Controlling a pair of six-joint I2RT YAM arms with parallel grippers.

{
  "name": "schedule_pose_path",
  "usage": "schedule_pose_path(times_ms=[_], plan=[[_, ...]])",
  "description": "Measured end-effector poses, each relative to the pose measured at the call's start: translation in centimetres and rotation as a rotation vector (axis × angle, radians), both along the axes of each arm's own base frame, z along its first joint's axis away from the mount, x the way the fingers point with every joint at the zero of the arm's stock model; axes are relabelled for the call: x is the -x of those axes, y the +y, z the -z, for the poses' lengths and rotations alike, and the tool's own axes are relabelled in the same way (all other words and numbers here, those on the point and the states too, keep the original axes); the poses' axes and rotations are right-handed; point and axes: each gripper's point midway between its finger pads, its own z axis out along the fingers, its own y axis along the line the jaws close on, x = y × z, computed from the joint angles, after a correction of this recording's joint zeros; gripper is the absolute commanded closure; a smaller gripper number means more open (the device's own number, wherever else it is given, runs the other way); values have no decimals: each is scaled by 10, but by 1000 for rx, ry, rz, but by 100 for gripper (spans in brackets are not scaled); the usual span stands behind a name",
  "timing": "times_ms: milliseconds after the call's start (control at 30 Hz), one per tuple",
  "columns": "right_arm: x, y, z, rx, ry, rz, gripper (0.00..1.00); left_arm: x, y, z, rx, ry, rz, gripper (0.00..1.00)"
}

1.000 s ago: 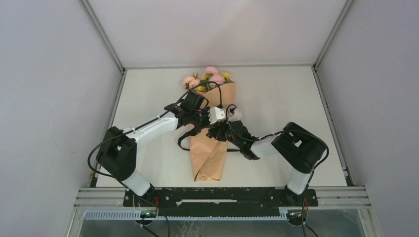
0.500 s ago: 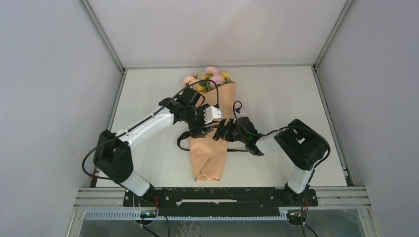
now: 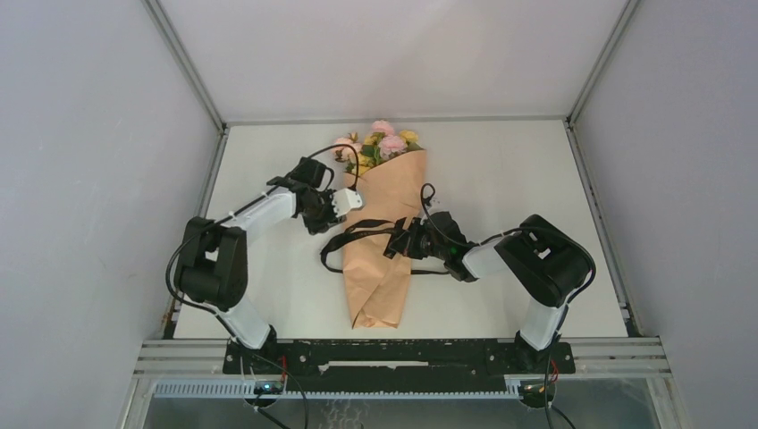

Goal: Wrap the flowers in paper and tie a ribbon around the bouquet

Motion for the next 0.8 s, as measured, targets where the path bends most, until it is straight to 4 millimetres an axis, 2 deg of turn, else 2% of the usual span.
schedule_pose_path(times_ms=[100, 233, 633, 700, 733, 800], plan=[[0, 0, 0, 2, 0, -5, 100, 18, 5, 23, -29, 60, 38, 44], [-1, -1, 0, 2, 0, -3, 100, 32, 4, 33, -27, 90, 103, 39], [-3, -4, 0, 1, 0, -3, 100, 55, -14, 36, 30, 158, 211, 28], [-3, -4, 0, 1, 0, -3, 100, 59, -15, 37, 28, 167, 219, 30], [-3, -5, 0, 2, 2, -3, 100, 61, -16, 38, 19, 170, 224, 33], [-2, -5, 1, 5, 6, -5, 100, 66, -17, 42, -19, 173, 240, 31]])
